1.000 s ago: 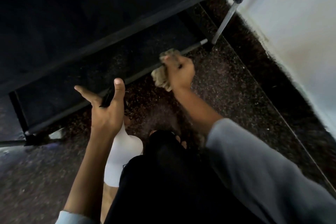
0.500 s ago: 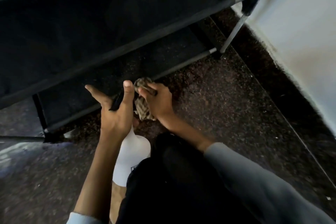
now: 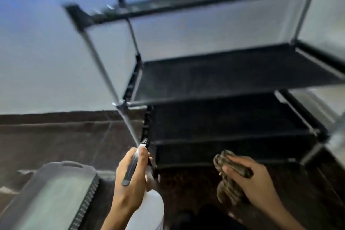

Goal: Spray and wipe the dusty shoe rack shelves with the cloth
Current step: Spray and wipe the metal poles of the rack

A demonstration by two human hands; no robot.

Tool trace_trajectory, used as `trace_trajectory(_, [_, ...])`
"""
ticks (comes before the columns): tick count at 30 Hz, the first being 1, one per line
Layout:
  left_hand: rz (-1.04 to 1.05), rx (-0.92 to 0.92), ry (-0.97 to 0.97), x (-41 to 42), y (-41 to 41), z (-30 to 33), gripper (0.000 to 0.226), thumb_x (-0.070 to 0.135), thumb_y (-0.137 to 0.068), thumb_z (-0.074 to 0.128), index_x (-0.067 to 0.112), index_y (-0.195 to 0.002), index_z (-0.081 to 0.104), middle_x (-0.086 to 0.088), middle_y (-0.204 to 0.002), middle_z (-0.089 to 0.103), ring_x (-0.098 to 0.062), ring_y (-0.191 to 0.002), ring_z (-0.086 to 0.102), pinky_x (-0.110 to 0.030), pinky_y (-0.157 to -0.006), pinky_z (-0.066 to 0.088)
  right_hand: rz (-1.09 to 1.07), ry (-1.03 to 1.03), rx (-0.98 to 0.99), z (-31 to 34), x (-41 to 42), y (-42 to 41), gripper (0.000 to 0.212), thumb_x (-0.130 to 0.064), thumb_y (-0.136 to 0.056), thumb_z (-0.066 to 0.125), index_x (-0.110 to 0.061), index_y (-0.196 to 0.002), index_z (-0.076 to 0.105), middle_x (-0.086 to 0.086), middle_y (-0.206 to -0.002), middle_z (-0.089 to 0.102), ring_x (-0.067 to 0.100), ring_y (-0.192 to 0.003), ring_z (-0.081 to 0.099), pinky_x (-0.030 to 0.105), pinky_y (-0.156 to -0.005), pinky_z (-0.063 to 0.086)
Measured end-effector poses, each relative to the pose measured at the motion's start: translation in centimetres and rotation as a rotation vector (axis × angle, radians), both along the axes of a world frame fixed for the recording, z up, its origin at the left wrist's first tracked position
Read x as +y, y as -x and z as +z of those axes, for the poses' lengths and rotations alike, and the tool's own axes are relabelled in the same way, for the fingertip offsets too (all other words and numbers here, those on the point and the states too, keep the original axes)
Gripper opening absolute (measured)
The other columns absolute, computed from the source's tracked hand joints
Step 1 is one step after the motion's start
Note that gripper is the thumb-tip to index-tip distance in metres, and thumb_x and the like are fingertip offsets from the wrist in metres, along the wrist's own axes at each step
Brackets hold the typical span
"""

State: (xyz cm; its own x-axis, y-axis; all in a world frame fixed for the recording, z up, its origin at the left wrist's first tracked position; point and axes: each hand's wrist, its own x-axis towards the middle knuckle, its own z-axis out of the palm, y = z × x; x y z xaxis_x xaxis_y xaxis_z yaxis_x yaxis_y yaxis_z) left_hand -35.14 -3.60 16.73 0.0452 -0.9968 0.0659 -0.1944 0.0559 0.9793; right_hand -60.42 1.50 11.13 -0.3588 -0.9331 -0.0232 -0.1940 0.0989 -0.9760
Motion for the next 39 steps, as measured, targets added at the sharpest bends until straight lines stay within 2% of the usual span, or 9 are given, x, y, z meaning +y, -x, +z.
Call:
trace_trajectory(6, [0.062, 0.119, 0.199, 1.7, -4.8, 11.0, 0.056, 0.044, -0.091, 0.043, -0.008, -0.076, 0.054, -0.032, -0.066, 0.052, -0.020, -0.034, 0.043, -0.020, -0.038, 0.034, 0.236, 0.279, 0.219, 14.9, -4.2, -6.5, 0.024, -0.017, -0.076, 0.077, -0.031, -0.093, 0.070, -0.010, -0.097, 0.066, -0.003, -0.088, 0.064, 0.010, -0.080, 0.047])
trace_trajectory(12, [0.080, 0.178, 0.199, 2.3, -7.4, 17.8, 0.069, 0.060, -0.082, 0.045, -0.008, -0.088, 0.053, -0.016, -0.064, 0.052, -0.018, -0.033, 0.043, -0.023, -0.037, 0.037, 0.270, 0.600, 0.432, 25.6, -8.6, -15.9, 0.038, -0.017, -0.079, 0.076, -0.012, -0.115, 0.068, -0.006, -0.103, 0.056, -0.006, -0.085, 0.055, -0.002, -0.081, 0.036])
trace_trajectory(15, [0.076, 0.210, 0.211, 2.0, -8.1, 19.7, 0.072, 0.063, -0.080, 0.042, -0.008, -0.091, 0.053, -0.018, -0.079, 0.058, -0.019, -0.031, 0.043, -0.022, -0.035, 0.037, 0.201, 0.736, 0.515, 28.4, -11.2, -19.9, 0.037, -0.019, -0.085, 0.070, -0.010, -0.120, 0.064, -0.001, -0.112, 0.054, 0.007, -0.096, 0.055, 0.016, -0.094, 0.044])
trace_trajectory(21, [0.060, 0.184, 0.137, 0.0, -9.0, 20.9, 0.076, 0.069, -0.077, 0.040, -0.004, -0.090, 0.055, -0.011, -0.080, 0.060, -0.019, -0.034, 0.044, -0.023, -0.039, 0.039, 0.150, 0.746, 0.817, 20.7, -14.7, -21.3, 0.025, -0.018, -0.090, 0.063, -0.016, -0.114, 0.060, 0.000, -0.104, 0.050, 0.019, -0.083, 0.058, 0.037, -0.068, 0.055])
trace_trajectory(25, [0.042, 0.150, 0.112, -1.4, -9.5, 20.9, 0.075, 0.072, -0.072, 0.040, 0.001, -0.086, 0.055, -0.014, -0.080, 0.059, -0.017, -0.035, 0.046, -0.023, -0.040, 0.040, 0.235, 0.669, 0.767, 17.0, -14.0, -21.0, 0.026, -0.019, -0.089, 0.065, -0.018, -0.114, 0.060, -0.006, -0.103, 0.049, 0.018, -0.084, 0.058, 0.034, -0.068, 0.057])
trace_trajectory(28, [0.034, 0.132, 0.110, -2.5, -9.8, 21.5, 0.075, 0.073, -0.072, 0.038, 0.001, -0.087, 0.056, -0.017, -0.087, 0.061, -0.018, -0.035, 0.046, -0.024, -0.041, 0.041, 0.116, 0.836, 0.602, 21.6, -14.8, -21.7, 0.028, -0.022, -0.093, 0.058, -0.023, -0.122, 0.058, 0.002, -0.107, 0.053, 0.027, -0.084, 0.060, 0.039, -0.073, 0.054])
trace_trajectory(31, [0.046, 0.167, 0.113, -3.2, -9.2, 21.9, 0.074, 0.072, -0.072, 0.040, 0.001, -0.088, 0.056, -0.015, -0.083, 0.059, -0.017, -0.036, 0.044, -0.022, -0.040, 0.040, -0.036, 0.866, 0.697, 25.6, -16.1, -22.3, 0.030, -0.017, -0.089, 0.059, -0.017, -0.119, 0.063, 0.009, -0.110, 0.055, 0.026, -0.097, 0.055, 0.039, -0.080, 0.050])
trace_trajectory(34, [0.064, 0.174, 0.133, -3.1, -8.5, 21.7, 0.074, 0.070, -0.073, 0.040, -0.001, -0.089, 0.055, -0.019, -0.082, 0.058, -0.015, -0.037, 0.044, -0.020, -0.039, 0.039, -0.013, 0.790, 0.946, 21.4, -15.5, -22.3, 0.036, -0.012, -0.082, 0.070, -0.015, -0.116, 0.063, 0.004, -0.107, 0.053, 0.024, -0.094, 0.056, 0.034, -0.073, 0.053])
trace_trajectory(39, [0.109, 0.236, 0.137, -2.6, -7.7, 21.3, 0.076, 0.073, -0.071, 0.038, 0.001, -0.088, 0.057, -0.015, -0.075, 0.057, -0.019, -0.043, 0.045, -0.025, -0.043, 0.042, 0.086, 0.672, 0.779, 15.6, -13.1, -22.2, 0.033, -0.015, -0.082, 0.068, -0.019, -0.115, 0.063, -0.002, -0.108, 0.050, 0.019, -0.093, 0.055, 0.039, -0.075, 0.055])
